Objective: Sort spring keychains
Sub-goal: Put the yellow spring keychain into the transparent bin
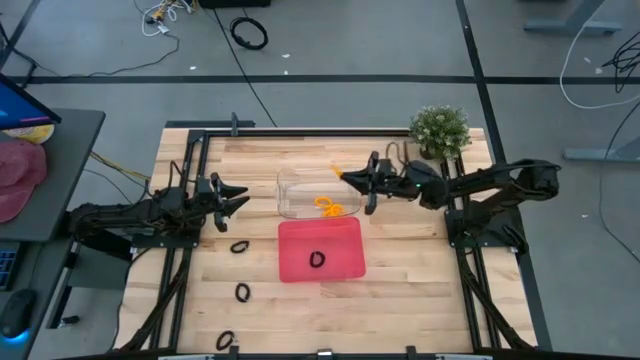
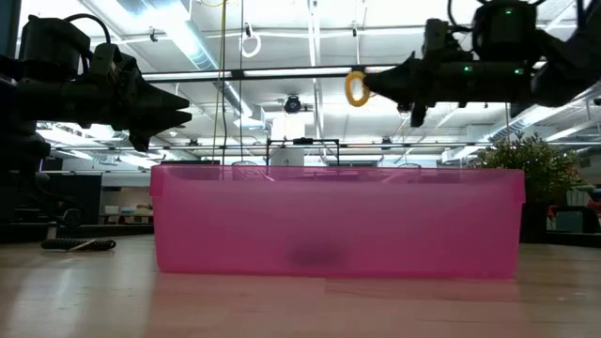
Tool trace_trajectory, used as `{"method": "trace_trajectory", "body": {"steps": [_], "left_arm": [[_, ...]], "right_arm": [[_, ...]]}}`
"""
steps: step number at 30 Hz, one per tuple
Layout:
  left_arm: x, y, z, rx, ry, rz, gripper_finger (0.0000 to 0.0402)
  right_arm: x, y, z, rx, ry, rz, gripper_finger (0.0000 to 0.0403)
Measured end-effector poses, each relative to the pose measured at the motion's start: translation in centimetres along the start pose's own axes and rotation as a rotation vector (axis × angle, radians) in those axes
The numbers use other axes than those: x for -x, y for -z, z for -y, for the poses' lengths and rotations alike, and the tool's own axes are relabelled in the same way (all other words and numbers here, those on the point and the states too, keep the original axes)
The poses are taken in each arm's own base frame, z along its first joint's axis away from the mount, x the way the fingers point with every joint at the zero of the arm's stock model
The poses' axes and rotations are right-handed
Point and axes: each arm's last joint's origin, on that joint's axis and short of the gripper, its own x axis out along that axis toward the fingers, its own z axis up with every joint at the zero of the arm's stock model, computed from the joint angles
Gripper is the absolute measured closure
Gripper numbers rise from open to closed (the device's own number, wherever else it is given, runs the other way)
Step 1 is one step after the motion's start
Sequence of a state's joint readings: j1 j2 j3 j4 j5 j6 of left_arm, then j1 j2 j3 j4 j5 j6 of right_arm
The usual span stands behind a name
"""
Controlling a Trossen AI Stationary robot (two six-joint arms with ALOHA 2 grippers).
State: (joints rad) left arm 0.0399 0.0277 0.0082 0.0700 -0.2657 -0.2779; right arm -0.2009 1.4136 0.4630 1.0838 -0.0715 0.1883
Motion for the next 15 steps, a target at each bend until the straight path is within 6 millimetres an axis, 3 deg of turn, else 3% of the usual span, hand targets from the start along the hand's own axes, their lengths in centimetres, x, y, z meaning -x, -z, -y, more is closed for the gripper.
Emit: {"method": "trace_trajectory", "body": {"steps": [7,15], "left_arm": [[0.0,0.0,0.0,0.000,0.000,0.000,0.0248],[0.0,0.0,0.0,0.000,0.000,0.000,0.0248]], "right_arm": [[-3.2,1.1,-1.0,0.002,-0.085,-0.059,0.0402],[-3.7,1.0,-1.0,-0.006,-0.083,-0.075,0.0403]]}}
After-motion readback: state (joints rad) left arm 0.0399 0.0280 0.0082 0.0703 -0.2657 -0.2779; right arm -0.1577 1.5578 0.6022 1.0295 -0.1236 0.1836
